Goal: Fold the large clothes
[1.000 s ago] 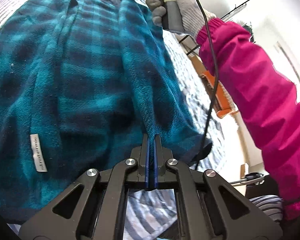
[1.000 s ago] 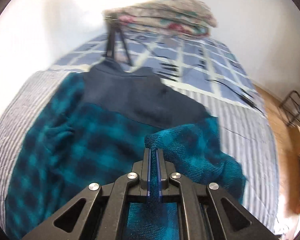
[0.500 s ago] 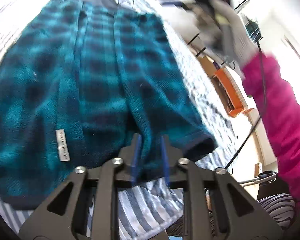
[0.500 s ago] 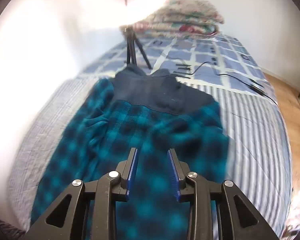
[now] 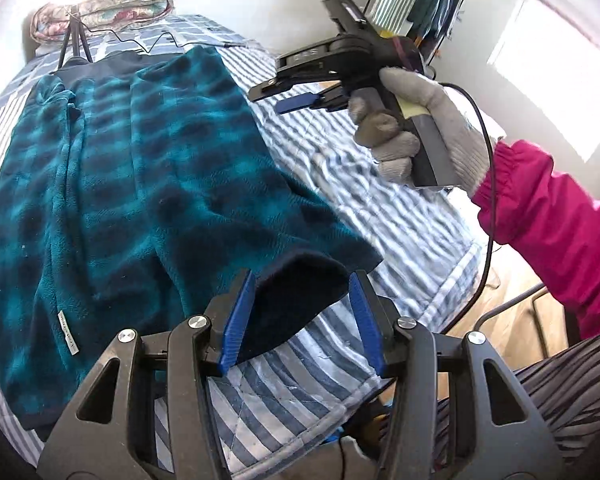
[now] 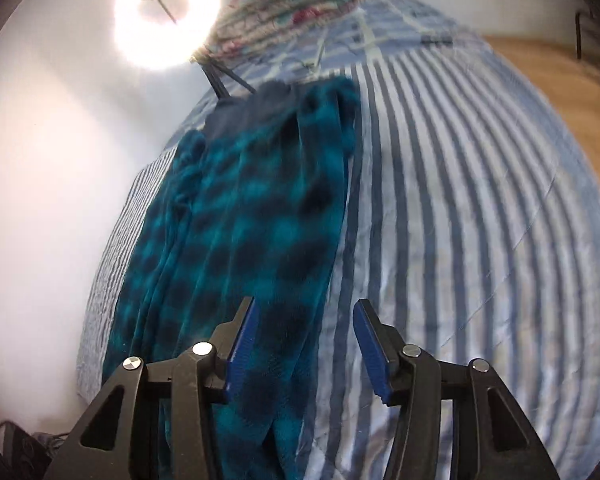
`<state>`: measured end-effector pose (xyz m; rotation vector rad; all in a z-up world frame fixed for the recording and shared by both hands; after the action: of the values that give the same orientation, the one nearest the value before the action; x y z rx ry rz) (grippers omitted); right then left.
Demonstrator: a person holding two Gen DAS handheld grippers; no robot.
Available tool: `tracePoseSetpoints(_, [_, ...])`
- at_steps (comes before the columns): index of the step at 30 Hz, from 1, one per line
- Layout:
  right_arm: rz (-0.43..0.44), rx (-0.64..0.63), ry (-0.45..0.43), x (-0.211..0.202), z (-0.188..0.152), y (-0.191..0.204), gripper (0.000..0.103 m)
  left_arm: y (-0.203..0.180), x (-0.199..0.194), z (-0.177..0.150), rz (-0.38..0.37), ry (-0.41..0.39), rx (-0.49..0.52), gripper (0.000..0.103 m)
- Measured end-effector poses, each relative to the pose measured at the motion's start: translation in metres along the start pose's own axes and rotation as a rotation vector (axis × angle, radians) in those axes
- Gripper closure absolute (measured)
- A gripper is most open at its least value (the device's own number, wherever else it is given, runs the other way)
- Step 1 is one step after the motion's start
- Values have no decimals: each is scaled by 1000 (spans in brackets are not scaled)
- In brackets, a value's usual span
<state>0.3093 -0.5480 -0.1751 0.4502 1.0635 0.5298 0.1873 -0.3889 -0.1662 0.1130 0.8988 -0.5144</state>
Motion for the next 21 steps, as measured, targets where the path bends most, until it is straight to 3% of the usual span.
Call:
tracePoseSetpoints(4, [57,29,28,19,-10,-5,76,-1,10,1,24,11,2,54])
tracePoseSetpoints(6, [66,21,41,24,-11,-2,95,-5,10,4,19,7,8,54])
tracePoseSetpoints(9, [10,-6,49,24,-6,1,102,-18,2,8,6,-15,48,54])
tracePoseSetpoints(11, [-17,1,31,21,-1,-1,103,-25,2,12,16,-22,67,52])
tracePoseSetpoints(13, [-24,12,20,21,3,-4,103,-35,7,12,24,-11,100,43])
tracePoseSetpoints(17, [4,20,34,25,1,-6,103,-39,39,0,78,64,175,43])
tracePoseSetpoints(19, [30,17,36,26,-1,-4,98,-34,46,-5,86,81,158,66])
tracePoseSetpoints(21, [41,25,39,29,-2,-3,77,-29,47,-5,50,90,113,79])
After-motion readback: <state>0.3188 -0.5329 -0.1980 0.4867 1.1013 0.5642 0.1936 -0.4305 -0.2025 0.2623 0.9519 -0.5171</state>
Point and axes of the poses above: each gripper's, at about its wrist camera, not at the fingertips, and x roughly the way its jaws point, y to its left, z to its top, the point moved 6 cm from there along x, roughly the way its jaws point, and after that the axes turned 14 degrees about z, right-handed, at the moved point
